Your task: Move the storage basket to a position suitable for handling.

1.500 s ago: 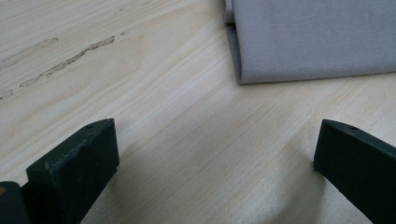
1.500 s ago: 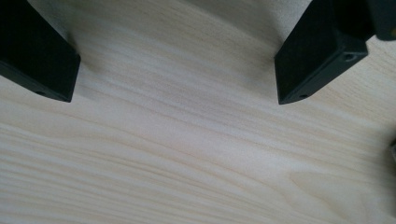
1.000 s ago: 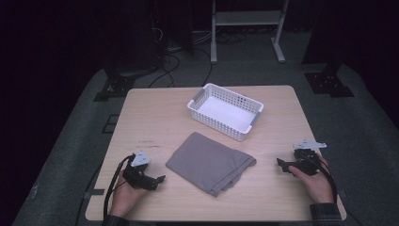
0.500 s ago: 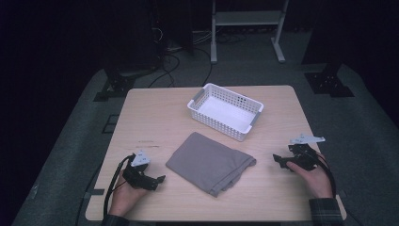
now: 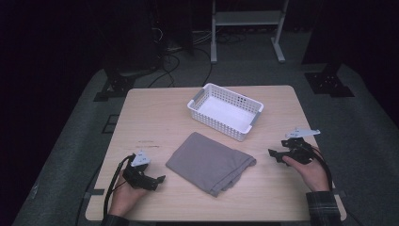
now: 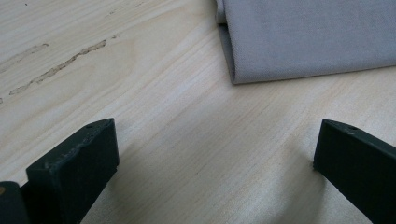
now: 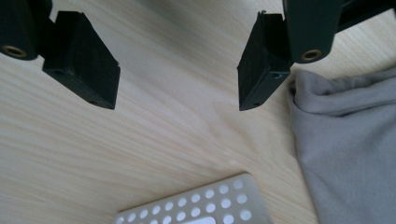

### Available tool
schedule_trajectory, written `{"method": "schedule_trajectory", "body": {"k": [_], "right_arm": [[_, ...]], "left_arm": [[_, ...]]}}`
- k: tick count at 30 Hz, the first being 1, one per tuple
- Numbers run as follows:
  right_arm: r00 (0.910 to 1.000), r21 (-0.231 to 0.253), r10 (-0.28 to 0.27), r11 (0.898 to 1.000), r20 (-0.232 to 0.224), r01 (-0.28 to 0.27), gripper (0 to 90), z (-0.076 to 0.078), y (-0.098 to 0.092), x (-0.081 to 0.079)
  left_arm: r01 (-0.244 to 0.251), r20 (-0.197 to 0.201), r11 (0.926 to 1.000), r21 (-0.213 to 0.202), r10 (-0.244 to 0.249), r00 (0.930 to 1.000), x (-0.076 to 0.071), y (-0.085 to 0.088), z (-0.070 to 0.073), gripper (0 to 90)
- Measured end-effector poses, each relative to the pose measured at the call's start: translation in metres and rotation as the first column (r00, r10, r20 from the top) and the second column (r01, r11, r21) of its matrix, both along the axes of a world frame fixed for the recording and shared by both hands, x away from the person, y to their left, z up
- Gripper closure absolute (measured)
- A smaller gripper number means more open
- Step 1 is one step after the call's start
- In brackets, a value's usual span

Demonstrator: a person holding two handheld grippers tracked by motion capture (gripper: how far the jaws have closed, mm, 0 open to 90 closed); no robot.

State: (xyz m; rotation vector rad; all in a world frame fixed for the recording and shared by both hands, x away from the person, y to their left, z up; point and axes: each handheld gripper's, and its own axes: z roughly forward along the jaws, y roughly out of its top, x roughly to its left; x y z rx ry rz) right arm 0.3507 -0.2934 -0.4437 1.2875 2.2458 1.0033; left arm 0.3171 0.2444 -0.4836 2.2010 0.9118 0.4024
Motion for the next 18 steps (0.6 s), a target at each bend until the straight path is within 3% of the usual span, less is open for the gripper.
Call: {"method": "schedule_trajectory", "body": {"k": [18], "right_arm": [[0.9963,0.005,0.083,0.997,0.022,-0.083,32.5,0.028,0.025,0.02]], "left_arm": [[0.006,-0.001,1.0,0.004,-0.006,1.0,0.0,0.0,0.0,0.0]]}}
